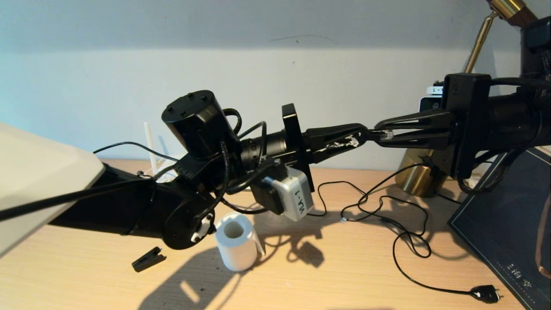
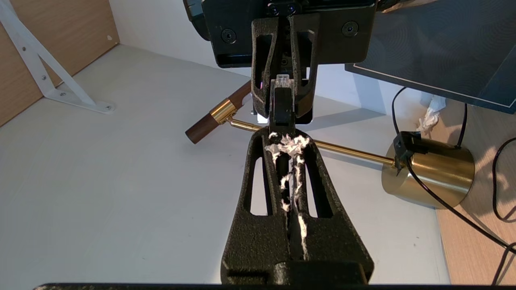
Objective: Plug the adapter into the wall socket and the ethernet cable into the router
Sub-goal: Plug cable into router interface
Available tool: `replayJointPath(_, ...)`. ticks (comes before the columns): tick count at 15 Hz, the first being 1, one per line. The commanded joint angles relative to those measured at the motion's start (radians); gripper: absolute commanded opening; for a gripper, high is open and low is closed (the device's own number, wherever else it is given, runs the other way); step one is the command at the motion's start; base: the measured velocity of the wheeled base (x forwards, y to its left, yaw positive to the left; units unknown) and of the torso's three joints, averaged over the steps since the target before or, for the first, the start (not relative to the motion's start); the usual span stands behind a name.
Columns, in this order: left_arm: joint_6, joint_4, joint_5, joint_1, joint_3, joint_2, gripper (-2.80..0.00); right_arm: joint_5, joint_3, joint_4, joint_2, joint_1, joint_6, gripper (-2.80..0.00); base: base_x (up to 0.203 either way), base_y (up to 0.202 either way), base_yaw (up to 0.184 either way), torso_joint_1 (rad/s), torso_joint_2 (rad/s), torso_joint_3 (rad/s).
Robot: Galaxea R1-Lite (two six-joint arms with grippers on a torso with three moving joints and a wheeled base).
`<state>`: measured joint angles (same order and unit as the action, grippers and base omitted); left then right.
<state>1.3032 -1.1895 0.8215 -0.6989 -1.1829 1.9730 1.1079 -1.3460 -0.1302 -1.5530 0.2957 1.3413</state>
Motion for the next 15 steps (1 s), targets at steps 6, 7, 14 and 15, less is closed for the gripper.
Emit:
replayJointPath(6, -0.131, 0.009, -0.082, 0.014, 0.087, -0.054, -2.80, -0.003, 0.011, 0.000, 0.004, -0.018, 0.009, 0.00, 0.000, 0.000, 0.000, 0.000, 0.00, 0.000)
replayJointPath(7, -0.232, 0.000, -0.133, 0.026, 0.119, -0.076, -2.80, -0.014, 0.027, 0.002, 0.022, -0.037, 0.009, 0.00, 0.000, 0.000, 0.000, 0.000, 0.00, 0.000)
replayJointPath(14, -0.978, -0.108, -0.493, 0.252, 0.294, -0.131, -2.80, -0.145, 0.162, 0.006, 0.265, -0.050, -0.046, 0.00, 0.000, 0.000, 0.000, 0.000, 0.00, 0.000)
replayJointPath(15, -1.049, -0.108, -0.512, 0.292, 0.296, -0.120, -2.80, -0.181, 0.197, 0.006, 0.315, -0.050, -0.069, 0.00, 0.000, 0.000, 0.000, 0.000, 0.00, 0.000)
